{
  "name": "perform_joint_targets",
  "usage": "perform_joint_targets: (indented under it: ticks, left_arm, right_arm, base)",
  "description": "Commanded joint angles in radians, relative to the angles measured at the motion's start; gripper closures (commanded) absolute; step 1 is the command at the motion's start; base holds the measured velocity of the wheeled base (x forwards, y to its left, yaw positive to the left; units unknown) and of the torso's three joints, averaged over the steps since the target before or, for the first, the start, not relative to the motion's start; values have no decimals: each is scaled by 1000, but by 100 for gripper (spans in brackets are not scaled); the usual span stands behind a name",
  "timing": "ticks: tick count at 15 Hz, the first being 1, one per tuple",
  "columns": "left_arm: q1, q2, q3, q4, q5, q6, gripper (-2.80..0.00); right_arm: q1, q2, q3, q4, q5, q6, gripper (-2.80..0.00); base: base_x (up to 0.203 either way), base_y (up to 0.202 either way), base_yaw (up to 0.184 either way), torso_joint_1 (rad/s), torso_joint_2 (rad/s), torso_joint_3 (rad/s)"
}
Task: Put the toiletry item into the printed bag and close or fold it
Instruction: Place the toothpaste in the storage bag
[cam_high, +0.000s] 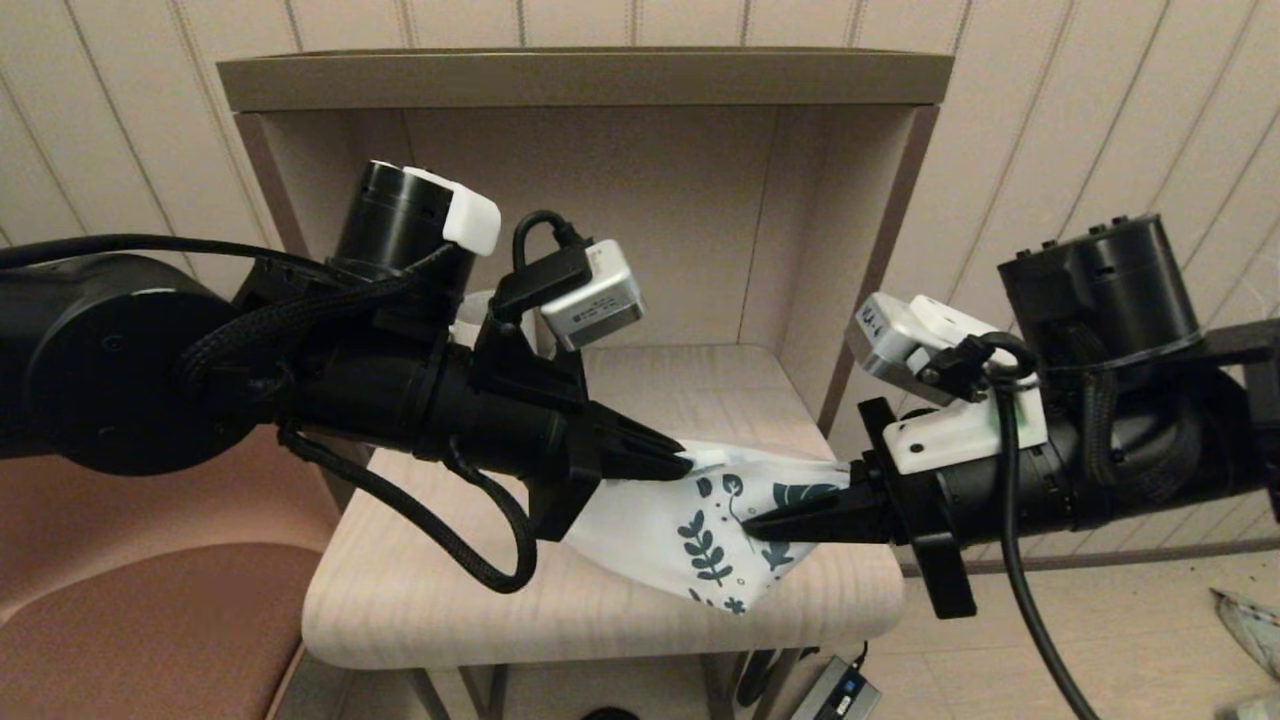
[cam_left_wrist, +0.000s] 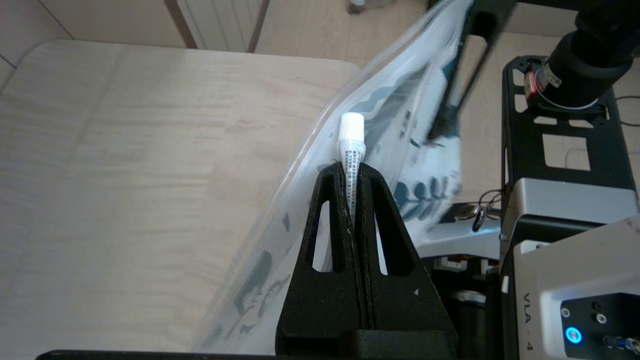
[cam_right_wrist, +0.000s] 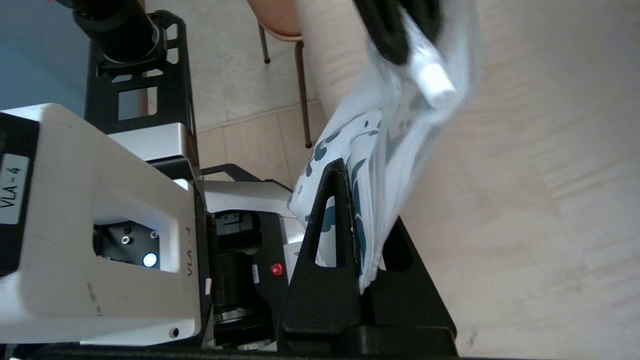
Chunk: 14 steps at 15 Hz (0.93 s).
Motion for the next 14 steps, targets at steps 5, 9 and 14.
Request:
perform_joint_targets:
  ticks: [5, 9, 14]
  left_arm:
    - [0, -33, -2, 27, -5, 4, 0]
    - [0, -58, -3, 53, -5, 7, 0]
    - [0, -84, -11, 114, -8, 48, 0]
  right_arm:
    - [12, 8, -14, -2, 3, -4, 0]
    - [29, 21, -15, -9, 1, -6, 0]
    - [62, 14, -28, -10, 1, -6, 0]
  base:
    - [0, 0, 0, 0, 0, 0]
    - [0, 0, 0, 0, 0, 0]
    - [0, 0, 0, 0, 0, 0]
